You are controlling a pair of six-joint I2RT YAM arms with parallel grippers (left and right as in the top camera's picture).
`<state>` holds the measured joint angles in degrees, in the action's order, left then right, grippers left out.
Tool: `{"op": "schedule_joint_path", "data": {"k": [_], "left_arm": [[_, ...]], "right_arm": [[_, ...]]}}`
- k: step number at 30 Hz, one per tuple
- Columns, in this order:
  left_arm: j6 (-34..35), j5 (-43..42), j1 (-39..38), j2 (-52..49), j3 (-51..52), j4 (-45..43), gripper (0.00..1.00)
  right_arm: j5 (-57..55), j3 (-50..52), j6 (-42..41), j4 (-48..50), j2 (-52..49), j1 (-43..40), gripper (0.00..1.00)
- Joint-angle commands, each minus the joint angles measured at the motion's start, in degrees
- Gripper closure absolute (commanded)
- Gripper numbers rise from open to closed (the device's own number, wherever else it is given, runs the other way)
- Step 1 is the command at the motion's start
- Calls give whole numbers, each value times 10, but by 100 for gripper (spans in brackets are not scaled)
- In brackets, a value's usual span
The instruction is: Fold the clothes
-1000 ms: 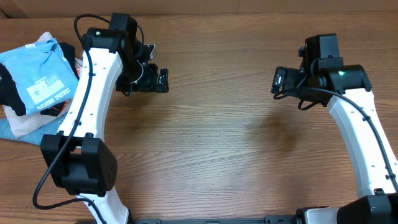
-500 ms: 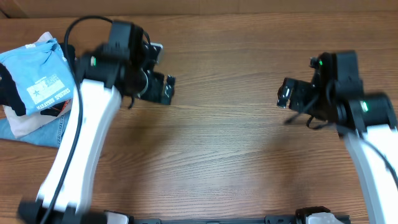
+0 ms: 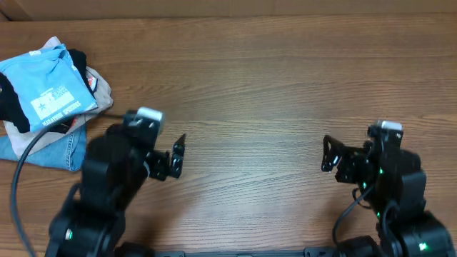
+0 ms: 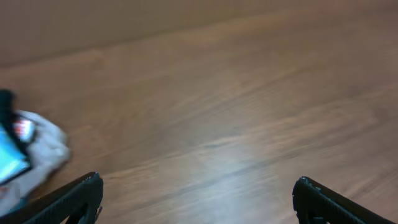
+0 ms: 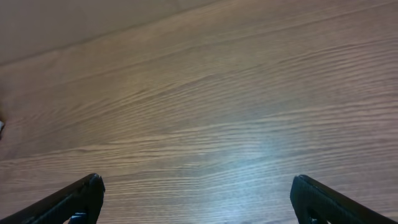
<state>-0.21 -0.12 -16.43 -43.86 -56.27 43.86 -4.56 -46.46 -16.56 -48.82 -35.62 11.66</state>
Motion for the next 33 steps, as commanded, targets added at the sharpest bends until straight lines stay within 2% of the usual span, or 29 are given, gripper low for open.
{"op": "schedule_joint_path", "data": {"k": [1, 10, 27, 33], "left_arm": [[-11, 70, -1, 27, 30, -10, 0], [-11, 80, -1, 11, 36, 19, 0], [-11, 80, -1, -35, 36, 29, 0], [-11, 80, -1, -56, 36, 29, 0]], "right_arm": [[-14, 16, -4, 0, 7, 2, 0], [-14, 16, -4, -50, 4, 2, 0], [-14, 19, -4, -51, 14, 1, 0], [-14, 22, -4, -55, 45, -38, 0]]}}
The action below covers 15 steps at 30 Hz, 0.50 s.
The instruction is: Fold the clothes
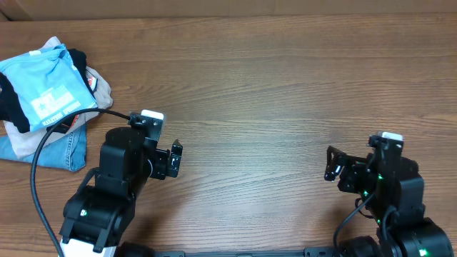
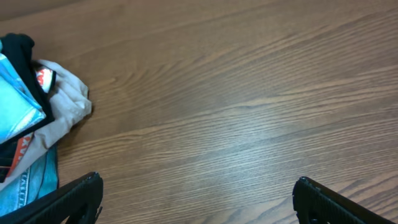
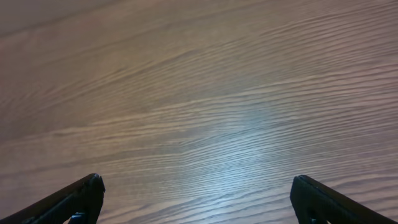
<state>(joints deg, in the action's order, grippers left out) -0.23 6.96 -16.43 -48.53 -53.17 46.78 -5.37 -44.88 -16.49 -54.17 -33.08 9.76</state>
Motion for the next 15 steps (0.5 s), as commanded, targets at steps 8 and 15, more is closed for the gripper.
{"op": "schedule_joint_path", "data": {"k": [8, 15], "left_arm": [[-11, 9, -1, -46, 5, 0, 0], [-11, 9, -1, -83, 5, 0, 0]], "right_arm": [[-6, 37, 17, 3, 148, -47, 0], [25, 202, 35, 176, 301, -47, 0]]}}
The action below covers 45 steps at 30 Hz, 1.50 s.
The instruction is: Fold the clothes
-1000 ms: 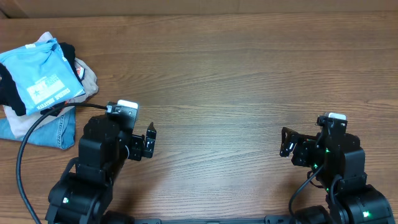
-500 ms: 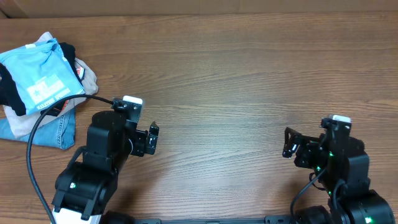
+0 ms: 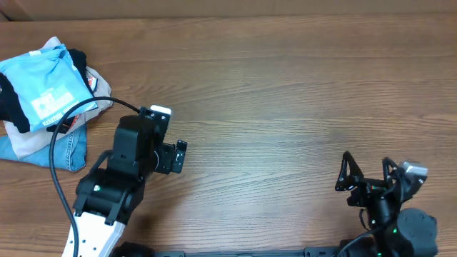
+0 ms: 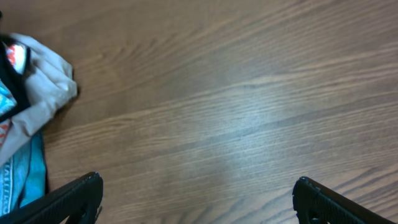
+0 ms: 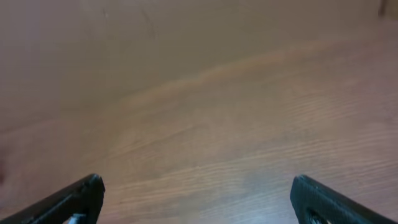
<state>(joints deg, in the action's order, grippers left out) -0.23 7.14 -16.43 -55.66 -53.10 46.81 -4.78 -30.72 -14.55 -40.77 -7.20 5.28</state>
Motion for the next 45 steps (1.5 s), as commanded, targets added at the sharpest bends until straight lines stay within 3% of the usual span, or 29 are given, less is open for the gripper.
{"op": "schedule_joint_path", "data": {"k": [1, 4, 10, 13, 17, 45], "left_arm": [[-11, 7, -1, -17, 5, -1, 0], [-11, 8, -1, -36, 4, -1, 0], [-11, 8, -1, -75, 5, -1, 0], [-11, 8, -1, -94, 5, -1, 0], [-11, 7, -1, -116, 5, -1, 0], [-11, 7, -1, -223, 5, -3, 0]], "right_arm": [[22, 82, 15, 67, 56, -3, 0], [28, 137, 16, 148, 70, -3, 0], [34, 249, 97, 367, 70, -3, 0], [34, 295, 117, 422, 70, -3, 0], [34, 303, 116, 360, 70, -3, 0], [47, 303, 116, 360, 70, -2, 0]]}}
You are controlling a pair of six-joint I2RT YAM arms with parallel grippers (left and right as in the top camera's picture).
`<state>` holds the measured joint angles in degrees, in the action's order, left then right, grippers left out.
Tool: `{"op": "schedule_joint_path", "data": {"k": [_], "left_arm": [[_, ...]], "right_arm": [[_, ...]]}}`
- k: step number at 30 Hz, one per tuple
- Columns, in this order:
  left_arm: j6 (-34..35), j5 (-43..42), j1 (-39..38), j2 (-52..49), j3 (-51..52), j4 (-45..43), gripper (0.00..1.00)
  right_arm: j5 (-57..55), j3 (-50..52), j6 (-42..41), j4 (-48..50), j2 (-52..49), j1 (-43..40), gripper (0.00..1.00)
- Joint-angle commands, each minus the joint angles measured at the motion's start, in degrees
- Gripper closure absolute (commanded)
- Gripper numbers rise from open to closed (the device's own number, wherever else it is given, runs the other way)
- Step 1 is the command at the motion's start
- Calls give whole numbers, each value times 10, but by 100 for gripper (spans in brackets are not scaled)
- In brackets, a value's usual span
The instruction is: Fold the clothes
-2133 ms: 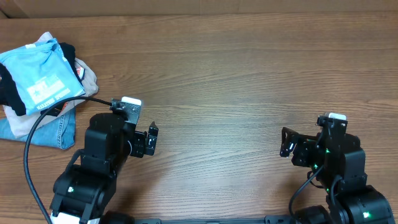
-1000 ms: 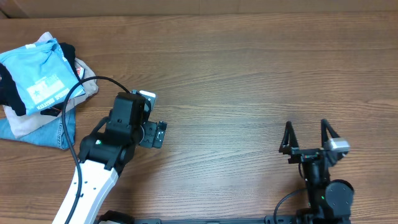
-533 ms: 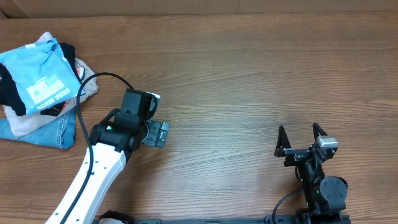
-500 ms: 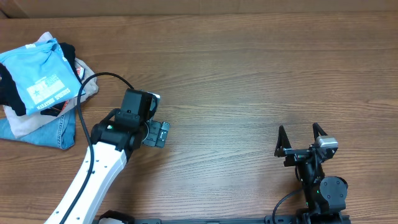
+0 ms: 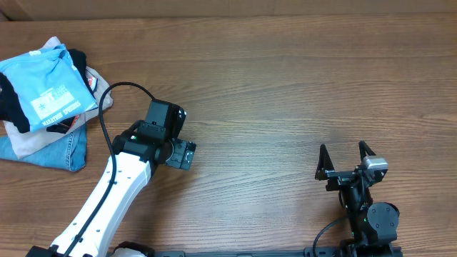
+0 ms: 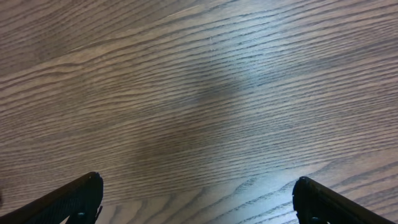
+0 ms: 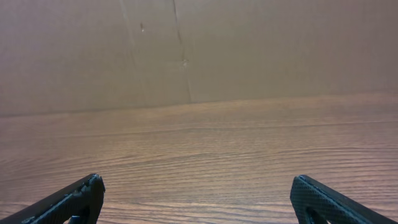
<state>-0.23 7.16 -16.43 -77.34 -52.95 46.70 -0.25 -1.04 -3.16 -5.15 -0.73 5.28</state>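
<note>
A pile of clothes [image 5: 43, 100] lies at the table's far left: a light blue folded shirt on top, black and beige cloth under it, blue jeans at the bottom. My left gripper [image 5: 184, 153] is open, pointing down at bare wood to the right of the pile. Its wrist view shows only wood grain between the fingertips [image 6: 81, 196]. My right gripper [image 5: 344, 163] is open, low at the front right, facing the far wall. Nothing lies between its fingertips [image 7: 78, 199].
The wooden table [image 5: 285, 93] stretches across the view. A brown cardboard wall [image 7: 186, 50] stands behind its far edge. A black cable [image 5: 114, 96] loops from the left arm near the pile.
My left arm has stretched out further and its gripper now points straight down at the wood; the pile has left its wrist view. My right arm has drawn back low, its camera facing the back wall.
Both grippers stood open above the bare table, the clothes pile at the far left. Then the right arm sat lower and nearer the front edge at each moment. The left arm rose and reached out over the wood. The pile has not moved.
</note>
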Motion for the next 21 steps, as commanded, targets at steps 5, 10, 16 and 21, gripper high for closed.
{"op": "schedule_joint_path", "data": {"k": [5, 10, 16, 21], "left_arm": [[-11, 7, -1, -4, 3, -2, 0], [-11, 7, -1, 40, 3, -2, 0], [-11, 7, 7, 135, 3, -2, 0], [-11, 7, 28, 222, 3, -2, 0]], "right_arm": [[2, 6, 2, 3, 6, -2, 0], [2, 6, 2, 3, 5, -2, 0], [2, 6, 2, 3, 5, -2, 0], [2, 6, 2, 3, 5, -2, 0]]}}
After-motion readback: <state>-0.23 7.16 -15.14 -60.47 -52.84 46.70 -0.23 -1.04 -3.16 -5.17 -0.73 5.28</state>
